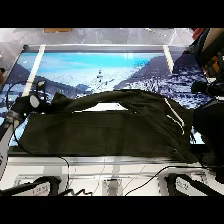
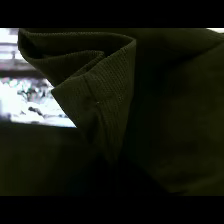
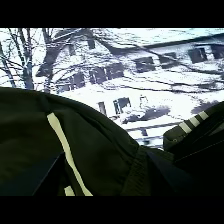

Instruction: Fold the clothes and pants, and hang the long-sleeved shirts on hangers.

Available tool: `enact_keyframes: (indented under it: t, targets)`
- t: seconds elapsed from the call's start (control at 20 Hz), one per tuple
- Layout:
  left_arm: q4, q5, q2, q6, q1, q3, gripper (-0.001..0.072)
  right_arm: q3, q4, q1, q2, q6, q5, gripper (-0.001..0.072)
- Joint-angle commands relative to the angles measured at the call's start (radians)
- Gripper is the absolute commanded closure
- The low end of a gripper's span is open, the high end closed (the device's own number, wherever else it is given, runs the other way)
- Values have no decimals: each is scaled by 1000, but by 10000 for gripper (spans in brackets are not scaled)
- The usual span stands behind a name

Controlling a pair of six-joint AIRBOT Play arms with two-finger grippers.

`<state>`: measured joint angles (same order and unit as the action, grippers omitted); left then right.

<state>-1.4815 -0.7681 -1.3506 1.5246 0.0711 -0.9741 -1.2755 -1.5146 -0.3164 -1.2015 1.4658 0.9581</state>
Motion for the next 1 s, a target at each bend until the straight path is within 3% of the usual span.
enact_keyframes:
  t: [0.0,0.05,0.1,0.15,0.25,0.45,0.55,0.6,0.65,0.7,0.95]
  targets:
    - [-7,83,46,187,6,132,667,-1,-2,-2,-1,0,-6,152]
    - [-7,90,46,206,5,142,494,-1,-2,-2,-1,0,-10,152]
    - [-8,121,45,225,6,146,264,-1,-2,-2,-1,0,-11,153]
    - [-7,168,45,250,9,146,205,-1,-2,-2,-1,0,-12,152]
    - [-7,243,42,299,15,146,205,-1,-2,-2,-1,0,-12,152]
    - [-7,362,39,298,23,145,205,-1,-2,-2,-1,0,-12,152]
    - [-7,418,39,298,28,145,223,-1,-1,-1,-1,0,-13,152]
    - [-7,430,40,298,31,145,371,-1,-1,-2,-2,0,-14,152]
    - [-8,431,40,298,31,145,648,0,-2,-1,-3,0,-16,152]
    - [-7,452,40,294,31,145,687,1,-2,-2,-4,0,-24,152]
    - [-7,581,40,294,31,16,690,1,-2,-2,-5,0,-48,152]
